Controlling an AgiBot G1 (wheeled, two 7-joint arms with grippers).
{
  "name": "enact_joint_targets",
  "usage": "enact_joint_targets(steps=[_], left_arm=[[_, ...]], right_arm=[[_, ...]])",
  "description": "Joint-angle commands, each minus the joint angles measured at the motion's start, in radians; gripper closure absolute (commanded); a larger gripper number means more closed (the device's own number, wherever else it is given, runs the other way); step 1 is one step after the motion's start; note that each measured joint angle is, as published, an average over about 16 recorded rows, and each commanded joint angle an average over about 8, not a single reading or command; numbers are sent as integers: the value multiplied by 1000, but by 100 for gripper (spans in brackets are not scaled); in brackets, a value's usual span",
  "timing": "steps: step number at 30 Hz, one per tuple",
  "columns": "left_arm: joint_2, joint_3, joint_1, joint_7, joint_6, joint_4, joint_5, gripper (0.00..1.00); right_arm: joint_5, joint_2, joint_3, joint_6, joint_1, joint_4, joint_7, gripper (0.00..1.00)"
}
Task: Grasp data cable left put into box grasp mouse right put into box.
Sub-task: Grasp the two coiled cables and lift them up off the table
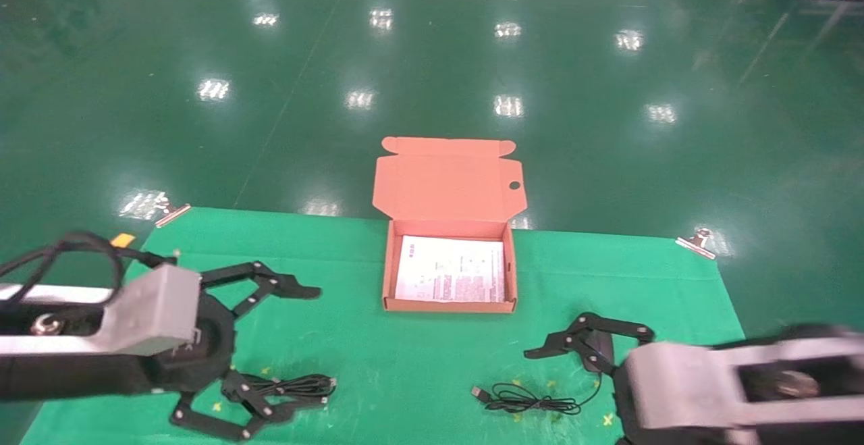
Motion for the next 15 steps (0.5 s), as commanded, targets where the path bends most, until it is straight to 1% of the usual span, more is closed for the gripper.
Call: enact_joint_targets(steps=[1,4,7,11,15], left_arm=[[8,23,-32,15,-6,-17,77,0],[36,62,-63,40,-6,-23,174,0],[68,102,-85,65,-12,-25,270,0],[107,152,-103,90,-34,-26,398,0],[140,191,-110,108,-71,-28,517,0]], right_arm=[[-100,-23,-61,-13,71,5,-23,0],[-207,-63,-154,-9,145,6,-31,0],[-297,-102,-231,1,195,6,-22,0],[-402,-147,-308,18,230,8,-11,0],[-508,-193,-369,40,243,9,-16,0]])
